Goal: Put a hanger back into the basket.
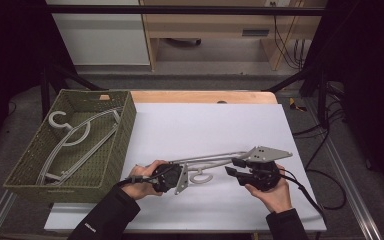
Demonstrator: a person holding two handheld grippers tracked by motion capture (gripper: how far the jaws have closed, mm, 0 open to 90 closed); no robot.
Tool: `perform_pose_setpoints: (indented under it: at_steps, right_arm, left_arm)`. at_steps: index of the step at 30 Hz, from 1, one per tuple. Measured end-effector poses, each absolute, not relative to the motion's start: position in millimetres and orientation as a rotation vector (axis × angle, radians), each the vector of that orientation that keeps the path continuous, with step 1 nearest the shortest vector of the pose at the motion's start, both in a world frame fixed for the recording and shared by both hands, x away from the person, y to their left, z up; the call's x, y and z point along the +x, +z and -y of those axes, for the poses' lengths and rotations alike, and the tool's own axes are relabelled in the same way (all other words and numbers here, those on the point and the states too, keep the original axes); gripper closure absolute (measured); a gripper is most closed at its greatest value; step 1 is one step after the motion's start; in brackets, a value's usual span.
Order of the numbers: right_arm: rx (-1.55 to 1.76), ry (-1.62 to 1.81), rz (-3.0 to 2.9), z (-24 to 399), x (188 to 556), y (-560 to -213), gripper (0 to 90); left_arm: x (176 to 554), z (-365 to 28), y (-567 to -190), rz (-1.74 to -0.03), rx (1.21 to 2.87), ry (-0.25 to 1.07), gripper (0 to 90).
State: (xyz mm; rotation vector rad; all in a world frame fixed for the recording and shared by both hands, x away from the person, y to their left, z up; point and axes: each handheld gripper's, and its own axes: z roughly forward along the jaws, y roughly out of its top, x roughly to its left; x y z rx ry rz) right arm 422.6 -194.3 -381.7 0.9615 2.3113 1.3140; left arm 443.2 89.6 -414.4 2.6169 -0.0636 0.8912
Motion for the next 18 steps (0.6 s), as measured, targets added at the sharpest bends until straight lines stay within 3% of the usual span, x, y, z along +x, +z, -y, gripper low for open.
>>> perform_pose_setpoints:
  at_steps: [9, 18]
  right_arm:
    - [0.992, 1.345, -2.263, 209, 417, -384, 53.8]
    - [1.048, 1.353, -2.164, 220, 417, -389, 33.4]
  left_arm:
    - [440, -92, -385, -0.161, 2.56, 0.831, 80.1]
    - [435, -100, -353, -0.348, 2.461, 0.709, 80.1]
